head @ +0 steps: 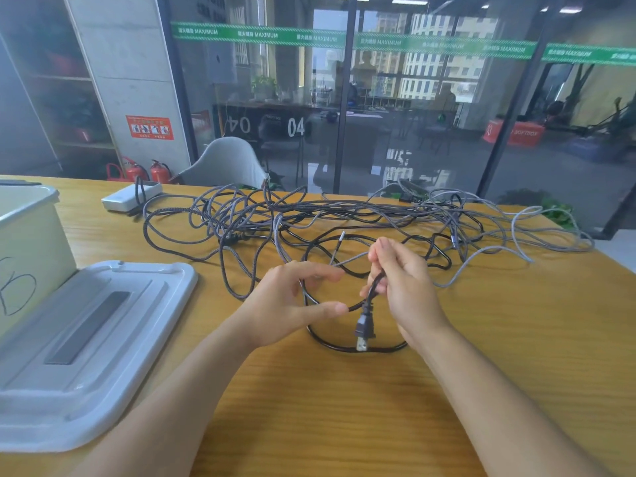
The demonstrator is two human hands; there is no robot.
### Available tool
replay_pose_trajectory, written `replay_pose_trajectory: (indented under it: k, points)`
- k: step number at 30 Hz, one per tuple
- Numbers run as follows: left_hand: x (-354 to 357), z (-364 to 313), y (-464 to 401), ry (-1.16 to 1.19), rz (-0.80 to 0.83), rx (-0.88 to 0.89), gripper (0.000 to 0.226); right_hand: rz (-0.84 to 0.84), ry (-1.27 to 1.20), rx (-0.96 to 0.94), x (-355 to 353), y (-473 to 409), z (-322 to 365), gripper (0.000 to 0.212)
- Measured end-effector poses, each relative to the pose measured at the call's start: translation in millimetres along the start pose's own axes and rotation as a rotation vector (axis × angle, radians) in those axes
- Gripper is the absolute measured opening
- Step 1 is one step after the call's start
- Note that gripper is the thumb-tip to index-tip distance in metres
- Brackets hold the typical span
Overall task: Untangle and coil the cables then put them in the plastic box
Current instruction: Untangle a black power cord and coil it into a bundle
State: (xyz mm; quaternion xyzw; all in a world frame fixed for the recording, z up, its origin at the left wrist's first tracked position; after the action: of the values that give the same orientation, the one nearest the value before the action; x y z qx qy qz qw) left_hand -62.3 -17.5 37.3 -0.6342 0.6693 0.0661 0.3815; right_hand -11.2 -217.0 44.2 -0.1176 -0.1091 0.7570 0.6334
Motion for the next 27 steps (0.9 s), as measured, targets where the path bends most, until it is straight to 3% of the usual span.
replay_pose_trajectory:
  k: [5,12,16,21,27]
  points:
    - [13,-14,0,-0.060,-0.018,0.145,0.078,-0.141,0.023,0.116,5,1,-9,0.039]
    - [18,-20,0,-0.009,0.028,0.191,0.066,-0.076,0.021,0.198,12,1,-17,0.039]
    - [22,-22,-1,0.012,0.041,0.230,0.036,-0.012,0.047,0.220,14,3,-18,0.040]
    - [12,-22,-3,0.148,-0.146,0.101,0.009,0.178,-0.020,0.246,24,10,-15,0.034]
    - [-6,-22,-3,0.396,-0.406,-0.094,0.034,0.287,-0.050,0.163,33,16,-13,0.014]
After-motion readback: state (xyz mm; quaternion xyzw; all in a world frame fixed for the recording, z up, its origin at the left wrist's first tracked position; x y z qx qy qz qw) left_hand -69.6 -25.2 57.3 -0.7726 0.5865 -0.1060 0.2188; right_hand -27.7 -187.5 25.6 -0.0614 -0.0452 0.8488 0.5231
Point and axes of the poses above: each hand's wrist, its own y-axis away from the middle knuckle, its own x-axis out of the palm, z = x × y, the point moved 2 cm from there along -y, towards the middle knuckle, and after that the axes turned 1 degree about x, right-handed, at the moved point
